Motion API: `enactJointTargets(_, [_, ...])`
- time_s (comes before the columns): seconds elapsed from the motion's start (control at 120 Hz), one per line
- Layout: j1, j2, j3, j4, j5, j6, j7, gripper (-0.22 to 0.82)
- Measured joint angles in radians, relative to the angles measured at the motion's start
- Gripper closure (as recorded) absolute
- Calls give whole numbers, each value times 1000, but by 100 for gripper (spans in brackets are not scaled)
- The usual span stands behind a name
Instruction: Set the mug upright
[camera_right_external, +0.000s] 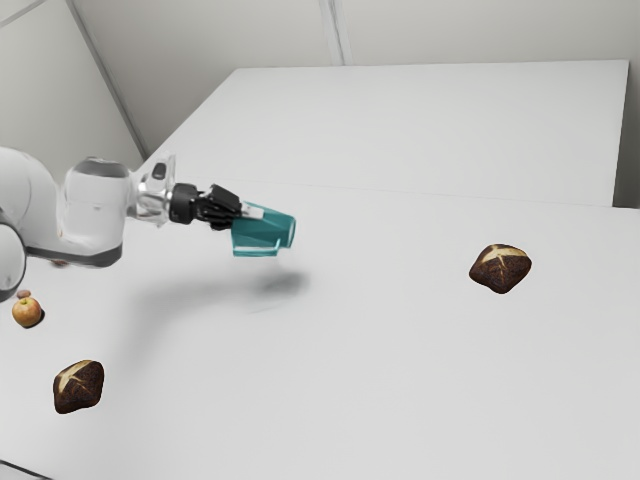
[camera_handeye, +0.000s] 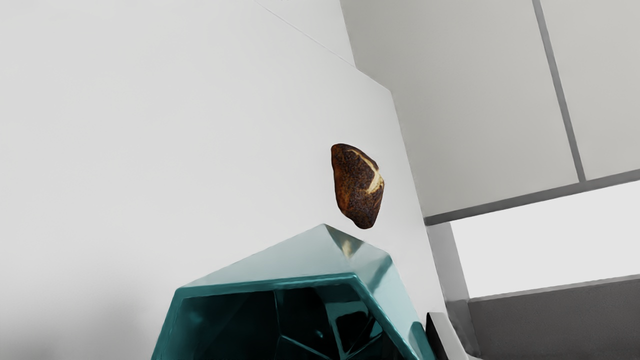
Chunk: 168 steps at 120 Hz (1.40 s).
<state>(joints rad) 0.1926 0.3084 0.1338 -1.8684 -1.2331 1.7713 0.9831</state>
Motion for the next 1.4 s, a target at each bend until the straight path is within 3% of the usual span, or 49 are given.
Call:
enactJointTargets(0.192, [-20,18,-76,276,603,43,-107,77])
enactJointTargets(0.367, [-46,48,-123,326,993,130,-243,78])
enactJointTargets(0.633, [-72,67,-137,309,1196,221,-454,78])
enactJointTargets(0.958, [-99,116,-138,202,1238,299,-668,78])
enactJointTargets(1.183, [-102,116,-137,200,1229,311,-764,32])
enactJointTargets(1.308, [-103,94,-138,213,1229,302,-804,18])
enactJointTargets(1.4, [-102,34,-157,360,1211,180,-829,11])
